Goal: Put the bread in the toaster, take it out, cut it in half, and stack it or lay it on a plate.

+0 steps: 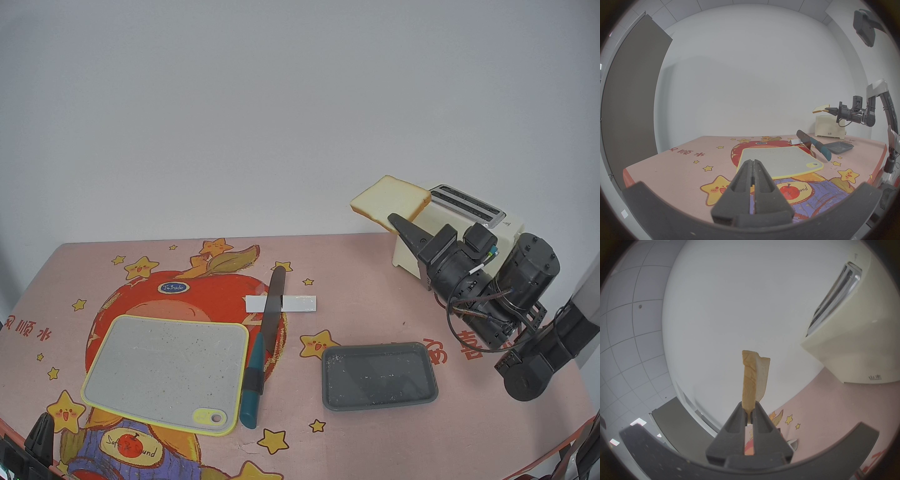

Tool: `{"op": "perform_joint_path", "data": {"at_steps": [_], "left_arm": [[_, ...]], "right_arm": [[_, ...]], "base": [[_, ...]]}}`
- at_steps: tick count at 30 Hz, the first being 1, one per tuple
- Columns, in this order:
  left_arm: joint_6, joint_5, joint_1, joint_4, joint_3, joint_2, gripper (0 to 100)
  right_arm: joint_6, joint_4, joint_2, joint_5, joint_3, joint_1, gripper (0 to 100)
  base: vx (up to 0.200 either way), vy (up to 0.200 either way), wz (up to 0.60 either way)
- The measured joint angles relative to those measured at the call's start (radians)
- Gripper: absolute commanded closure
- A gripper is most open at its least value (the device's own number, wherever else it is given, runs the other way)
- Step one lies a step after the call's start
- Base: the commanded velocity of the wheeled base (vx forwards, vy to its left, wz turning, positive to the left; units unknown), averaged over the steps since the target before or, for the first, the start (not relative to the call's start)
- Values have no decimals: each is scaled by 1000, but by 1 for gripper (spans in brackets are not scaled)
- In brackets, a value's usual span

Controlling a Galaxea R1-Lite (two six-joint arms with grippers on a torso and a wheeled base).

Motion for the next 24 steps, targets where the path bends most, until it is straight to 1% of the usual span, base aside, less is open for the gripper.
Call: {"op": "perform_joint_path", "data": {"at_steps": [3, 6, 8, 9, 11, 12, 14, 18, 19, 21, 24], "left_arm": [[0, 0, 0, 0, 0, 0, 100], [1, 0, 0, 0, 0, 0, 100], [2, 1, 0, 0, 0, 0, 100], [1, 1, 1, 0, 0, 0, 100], [1, 1, 1, 0, 0, 0, 100], [1, 1, 1, 0, 0, 0, 100], [1, 1, 1, 0, 0, 0, 100], [1, 1, 1, 0, 0, 0, 100], [1, 1, 1, 0, 0, 0, 100], [0, 0, 1, 0, 0, 0, 100], [0, 1, 0, 0, 0, 0, 100]], "right_arm": [[-17, 26, -56, 2, 26, 42, 100], [-28, 82, -115, 2, 50, 85, 100], [-30, 147, -153, 3, 58, 107, 100], [-31, 246, -193, 4, 62, 125, 100], [-31, 334, -230, 10, 62, 137, 100], [-31, 384, -256, 18, 59, 143, 100], [-31, 443, -288, 32, 53, 151, 100], [-27, 578, -364, 86, 34, 166, 100], [-21, 629, -393, 106, 27, 173, 100], [-10, 698, -434, 127, 16, 185, 100], [1, 801, -485, 147, -1, 198, 100]], "base": [[0, 0, 0], [0, 0, 0], [0, 0, 0], [0, 0, 0], [0, 0, 0], [0, 0, 0], [0, 0, 0], [0, 0, 0], [0, 0, 0], [0, 0, 0], [0, 0, 0]]}}
